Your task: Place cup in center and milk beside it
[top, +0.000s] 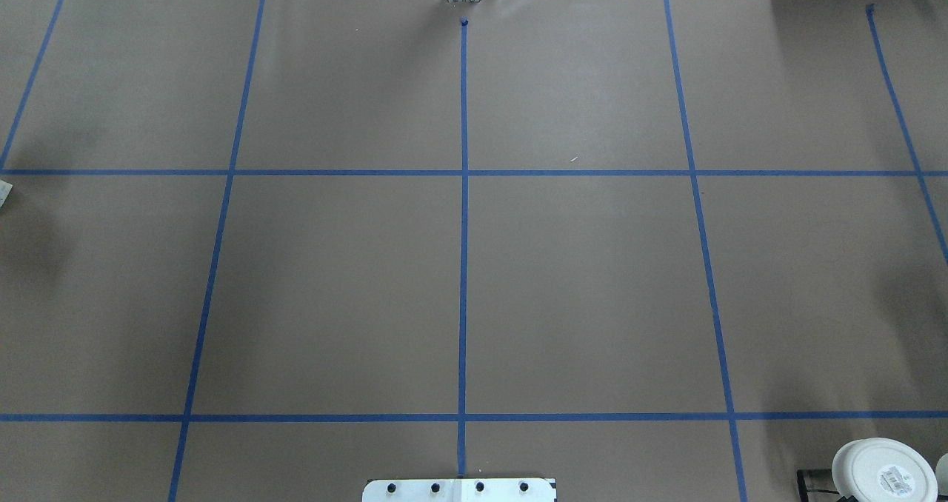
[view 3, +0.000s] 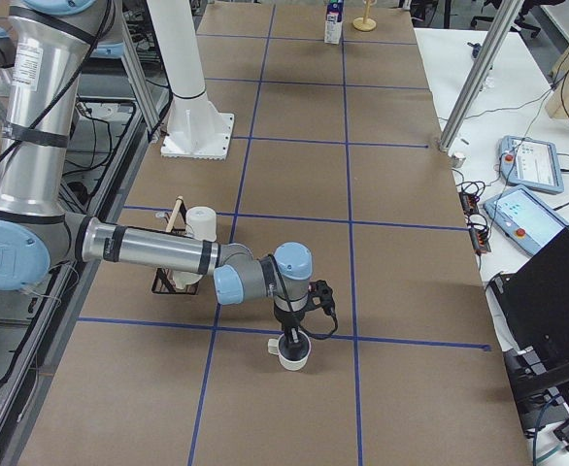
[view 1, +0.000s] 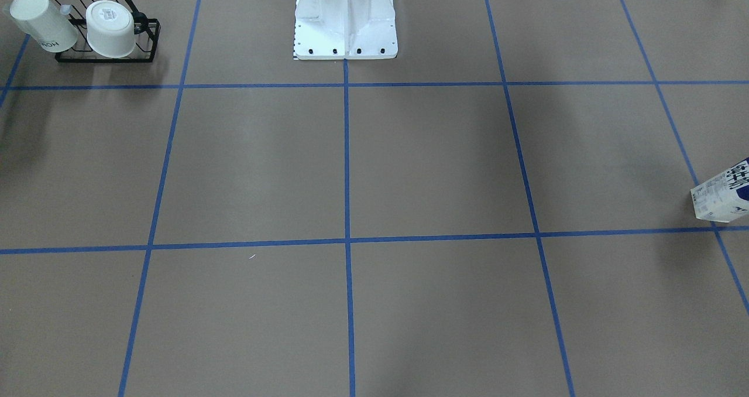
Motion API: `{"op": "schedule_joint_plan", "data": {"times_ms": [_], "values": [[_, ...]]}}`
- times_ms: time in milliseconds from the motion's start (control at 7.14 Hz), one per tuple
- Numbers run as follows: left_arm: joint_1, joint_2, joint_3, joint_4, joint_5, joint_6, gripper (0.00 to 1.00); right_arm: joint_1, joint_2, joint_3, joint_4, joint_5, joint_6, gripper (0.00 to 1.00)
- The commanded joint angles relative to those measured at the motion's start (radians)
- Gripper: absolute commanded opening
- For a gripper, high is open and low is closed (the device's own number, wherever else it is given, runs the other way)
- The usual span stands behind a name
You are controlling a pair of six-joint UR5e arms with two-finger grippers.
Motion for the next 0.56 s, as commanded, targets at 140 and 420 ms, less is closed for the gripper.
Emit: {"op": "schedule_joint_plan", "data": {"times_ms": [140, 420], "values": [[-0.002, 0.003, 0.000, 0.000, 0.000, 0.000, 0.99, -0.017, 0.009, -0.020, 0.026, -0.001, -0.011, 0.00], [-0.002, 0.004, 0.005, 0.000, 0.000, 0.000, 0.99, -0.016, 0.017, 0.087, 0.021, 0.035, -0.008, 0.00]]}}
